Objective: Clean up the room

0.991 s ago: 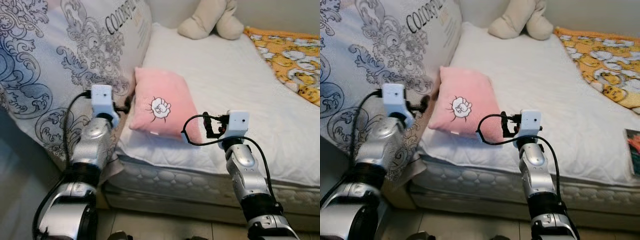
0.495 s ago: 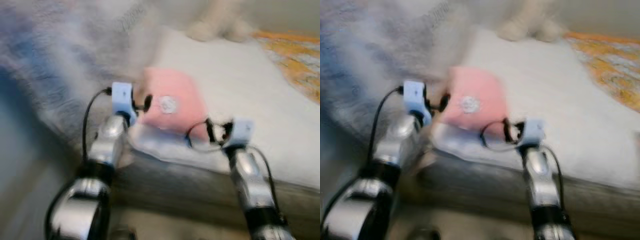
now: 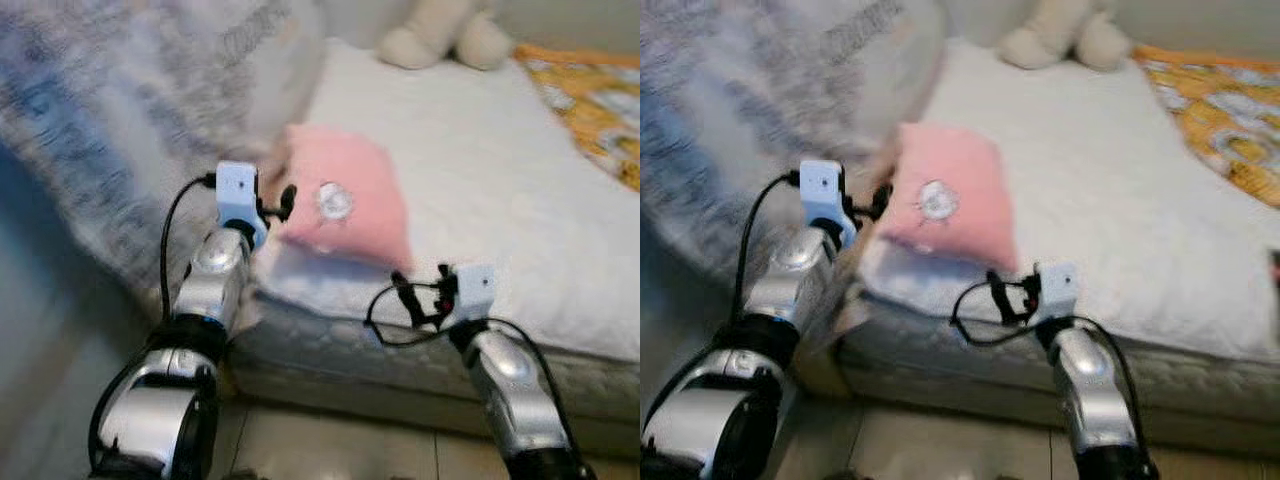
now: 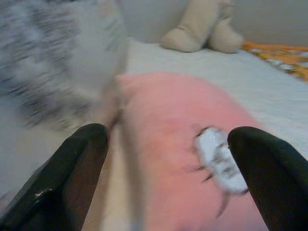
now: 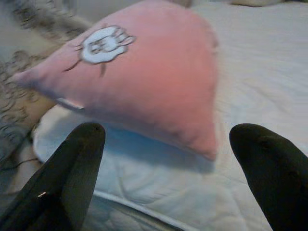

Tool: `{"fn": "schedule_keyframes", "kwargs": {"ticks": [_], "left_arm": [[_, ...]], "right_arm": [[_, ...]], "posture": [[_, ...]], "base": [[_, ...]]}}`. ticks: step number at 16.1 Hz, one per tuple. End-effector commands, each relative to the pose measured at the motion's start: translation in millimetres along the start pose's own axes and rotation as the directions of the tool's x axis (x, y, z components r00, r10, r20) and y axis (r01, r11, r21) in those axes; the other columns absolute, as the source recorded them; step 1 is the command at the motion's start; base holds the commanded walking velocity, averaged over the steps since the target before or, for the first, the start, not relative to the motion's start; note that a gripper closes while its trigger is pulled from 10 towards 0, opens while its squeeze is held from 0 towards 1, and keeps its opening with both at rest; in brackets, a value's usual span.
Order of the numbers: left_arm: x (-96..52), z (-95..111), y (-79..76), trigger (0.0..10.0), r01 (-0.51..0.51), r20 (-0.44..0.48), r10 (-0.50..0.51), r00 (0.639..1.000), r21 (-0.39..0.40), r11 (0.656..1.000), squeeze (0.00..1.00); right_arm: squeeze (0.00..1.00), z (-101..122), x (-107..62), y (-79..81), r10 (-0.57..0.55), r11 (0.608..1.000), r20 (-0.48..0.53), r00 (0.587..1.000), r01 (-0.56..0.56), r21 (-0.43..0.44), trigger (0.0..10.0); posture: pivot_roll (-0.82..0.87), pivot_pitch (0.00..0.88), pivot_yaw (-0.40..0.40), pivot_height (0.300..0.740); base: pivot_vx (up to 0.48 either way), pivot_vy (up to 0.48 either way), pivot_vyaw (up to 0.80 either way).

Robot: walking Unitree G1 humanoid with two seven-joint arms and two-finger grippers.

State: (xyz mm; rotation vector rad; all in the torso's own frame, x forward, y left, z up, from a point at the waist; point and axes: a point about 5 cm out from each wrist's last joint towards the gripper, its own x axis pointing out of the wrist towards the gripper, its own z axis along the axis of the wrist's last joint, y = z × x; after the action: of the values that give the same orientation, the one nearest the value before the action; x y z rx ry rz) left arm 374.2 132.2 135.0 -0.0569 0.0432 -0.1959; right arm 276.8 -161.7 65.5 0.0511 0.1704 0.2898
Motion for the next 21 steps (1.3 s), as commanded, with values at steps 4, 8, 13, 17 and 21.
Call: {"fn": "schedule_keyframes", "kwargs": {"ticks": [4, 8, 13, 17, 21], "left_arm": [[3.0, 6.0, -8.7, 10.0, 0.061, 0.034, -0.062, 0.997, 0.014, 0.998, 0.0], [3.2, 3.2, -1.0, 10.0, 0.014, 0.01, -0.014, 1.0, 0.025, 1.0, 0.0], [8.3, 14.6, 25.6, 10.0, -0.069, -0.01, 0.069, 0.998, 0.047, 0.997, 0.0], [8.7, 25.6, 57.1, 10.0, -0.148, -0.042, 0.151, 0.988, 0.065, 0.987, 0.0], [9.6, 29.1, 63.3, 10.0, -0.15, -0.051, 0.155, 0.987, 0.089, 0.985, 0.0]], "right_arm": [[0.0, 4.5, 1.5, 3.3, 0.003, 1.0, 0.015, 1.0, -0.003, 0.004, 10.0], [0.0, 7.8, 2.3, 8.1, 0.027, 1.0, 0.021, 0.999, -0.027, 0.005, 10.0], [0.0, 7.6, 0.9, 10.2, 0.057, 0.998, 0.01, 0.998, -0.057, -0.003, 10.0], [0.0, 7.1, -2.4, 13.8, 0.087, 0.996, 0.007, 0.996, -0.087, 0.007, 10.0], [0.0, 7.8, -7.6, 13.6, 0.075, 0.997, 0.01, 0.997, -0.075, 0.003, 10.0]], "posture": [[-0.08, 0.0, 0.031, 0.727], [-0.07, 0.0, 0.023, 0.727], [-0.07, 0.0, 0.012, 0.727], [-0.07, 0.0, 0.009, 0.727], [-0.1, 0.0, 0.032, 0.727]], "base": [[0.352, -0.321, 0.0], [0.255, -0.248, 0.0], [0.0, 0.0, 0.0], [0.0, 0.0, 0.0], [0.0, 0.0, 0.0]]}}
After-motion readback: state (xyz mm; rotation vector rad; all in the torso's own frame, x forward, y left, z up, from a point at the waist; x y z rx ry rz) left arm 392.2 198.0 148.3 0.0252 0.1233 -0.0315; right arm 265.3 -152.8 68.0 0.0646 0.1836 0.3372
